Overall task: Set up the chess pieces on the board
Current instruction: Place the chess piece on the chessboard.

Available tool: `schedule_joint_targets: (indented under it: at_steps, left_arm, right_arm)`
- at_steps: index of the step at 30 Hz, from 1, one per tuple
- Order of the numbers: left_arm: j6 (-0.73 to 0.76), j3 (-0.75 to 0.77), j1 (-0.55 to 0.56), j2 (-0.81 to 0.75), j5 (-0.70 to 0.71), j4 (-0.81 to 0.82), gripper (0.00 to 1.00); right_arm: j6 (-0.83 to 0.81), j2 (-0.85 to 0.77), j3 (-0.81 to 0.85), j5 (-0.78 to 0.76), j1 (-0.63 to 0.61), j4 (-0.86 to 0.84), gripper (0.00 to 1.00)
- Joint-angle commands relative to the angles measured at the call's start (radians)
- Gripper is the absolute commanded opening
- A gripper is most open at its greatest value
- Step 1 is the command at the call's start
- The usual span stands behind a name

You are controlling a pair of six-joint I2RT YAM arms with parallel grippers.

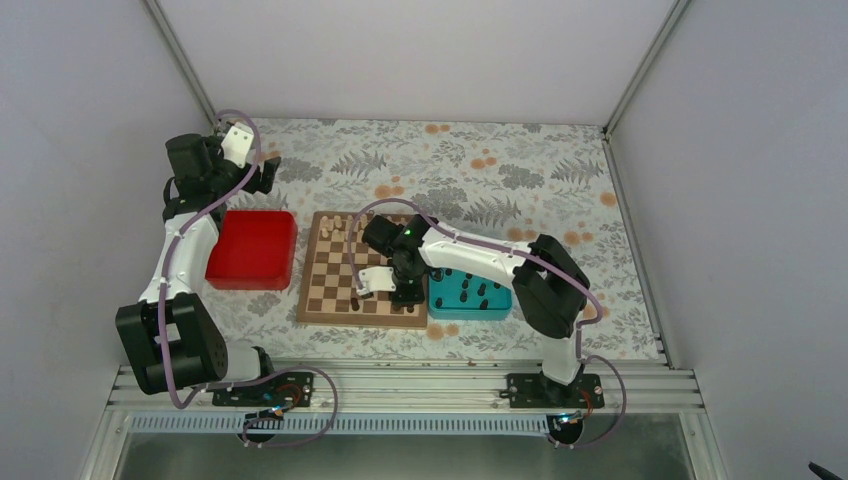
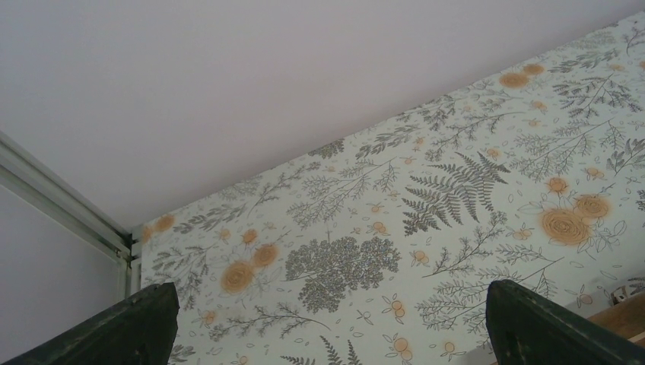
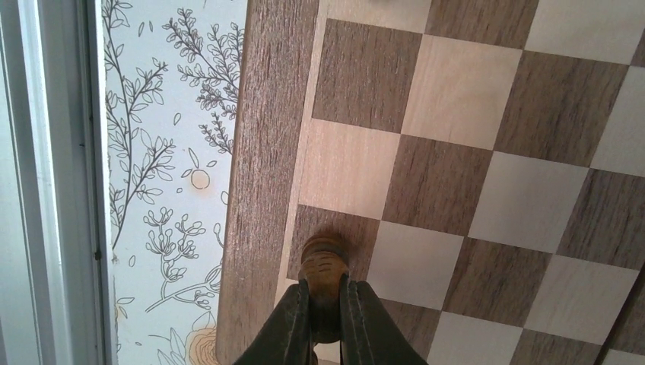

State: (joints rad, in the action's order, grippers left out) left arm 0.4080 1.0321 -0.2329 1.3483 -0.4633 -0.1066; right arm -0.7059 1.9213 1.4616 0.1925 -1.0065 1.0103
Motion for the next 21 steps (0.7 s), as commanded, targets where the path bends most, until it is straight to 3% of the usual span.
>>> schedule_joint_targets:
  at_steps: [1, 21]
  left_arm:
    - [-0.002, 0.011, -0.005, -0.001, -0.014, 0.005, 1.00]
    - [0.003, -0.005, -0.005, 0.005, -0.010, 0.017, 1.00]
  right_arm:
    - [-0.005, -0.029, -0.002, 0.021, -0.011, -0.010, 0.04]
    - [-0.003, -0.001, -0.002, 0.011, -0.015, -0.011, 0.10]
